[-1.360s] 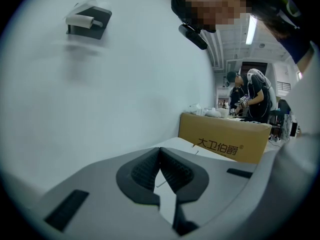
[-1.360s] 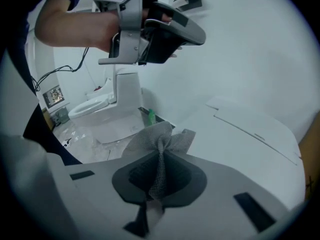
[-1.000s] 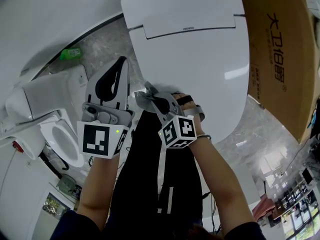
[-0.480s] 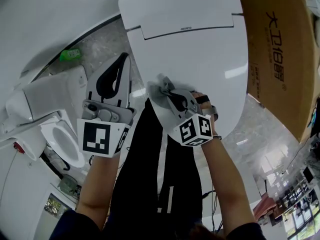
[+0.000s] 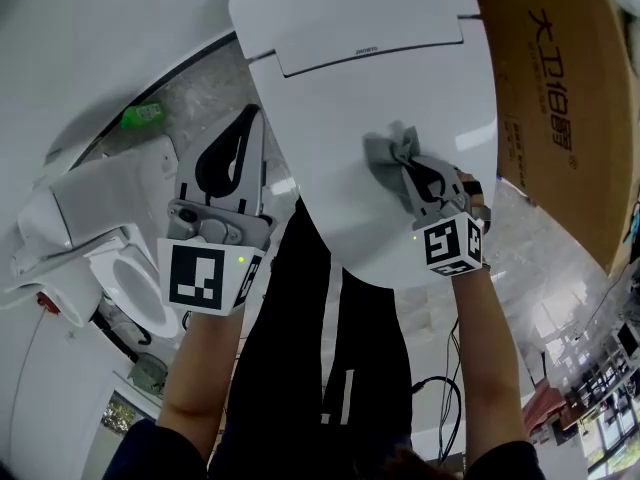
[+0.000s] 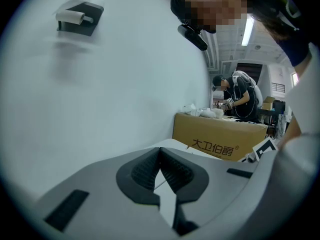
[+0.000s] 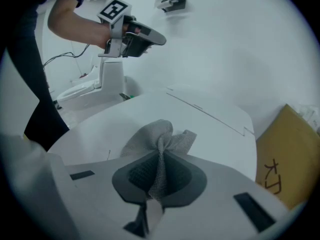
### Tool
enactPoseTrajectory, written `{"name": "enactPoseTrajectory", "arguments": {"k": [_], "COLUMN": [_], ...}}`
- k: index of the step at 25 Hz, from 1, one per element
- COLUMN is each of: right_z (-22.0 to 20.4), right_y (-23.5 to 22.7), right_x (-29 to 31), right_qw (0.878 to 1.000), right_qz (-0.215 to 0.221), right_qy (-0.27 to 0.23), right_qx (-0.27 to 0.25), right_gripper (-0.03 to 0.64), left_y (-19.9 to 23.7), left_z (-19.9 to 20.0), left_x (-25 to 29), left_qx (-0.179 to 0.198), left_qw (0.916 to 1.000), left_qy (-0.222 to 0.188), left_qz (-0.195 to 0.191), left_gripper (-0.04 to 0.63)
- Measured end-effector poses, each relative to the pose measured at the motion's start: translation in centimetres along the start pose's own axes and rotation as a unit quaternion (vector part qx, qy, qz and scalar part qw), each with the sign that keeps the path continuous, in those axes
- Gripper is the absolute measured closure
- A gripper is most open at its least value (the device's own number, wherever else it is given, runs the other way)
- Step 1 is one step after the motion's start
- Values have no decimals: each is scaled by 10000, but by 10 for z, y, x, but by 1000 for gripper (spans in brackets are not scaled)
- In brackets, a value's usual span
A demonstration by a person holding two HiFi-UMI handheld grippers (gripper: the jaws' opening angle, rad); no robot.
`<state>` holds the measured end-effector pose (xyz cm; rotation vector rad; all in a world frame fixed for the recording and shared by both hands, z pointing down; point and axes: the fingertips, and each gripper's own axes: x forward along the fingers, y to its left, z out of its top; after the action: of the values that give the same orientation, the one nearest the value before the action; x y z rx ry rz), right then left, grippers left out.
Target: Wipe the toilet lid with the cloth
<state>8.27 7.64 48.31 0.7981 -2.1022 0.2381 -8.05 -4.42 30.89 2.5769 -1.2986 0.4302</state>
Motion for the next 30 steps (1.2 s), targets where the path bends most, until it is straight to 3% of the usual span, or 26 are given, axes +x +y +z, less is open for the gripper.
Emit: {"name": "enactPoseTrajectory", "arguments": {"k": [9, 16, 25, 30], "right_z": [-58, -95, -110, -105], "right_y": [-78, -123, -118, -94], "right_x": [-30, -53, -65, -66], "right_qw": [9955, 9826, 9654, 9631], "right_qz": [-814, -1487, -1864, -1856], "right_qy": [419, 644, 576, 561], "right_qx": [231, 906, 1730, 1864], "right_gripper": [580, 580, 581, 581], "left_y": [-22, -28, -31, -27], "left_z": [-3, -2, -5, -5], "left_x": [3, 4, 0, -4], "left_qx": [15, 37, 26, -1], "left_qw": [9998, 9998, 9998, 9999], "left_qy": [49, 30, 43, 23], "left_qz": [-189, -217, -191, -142], "left_gripper": [582, 581, 581, 581]}}
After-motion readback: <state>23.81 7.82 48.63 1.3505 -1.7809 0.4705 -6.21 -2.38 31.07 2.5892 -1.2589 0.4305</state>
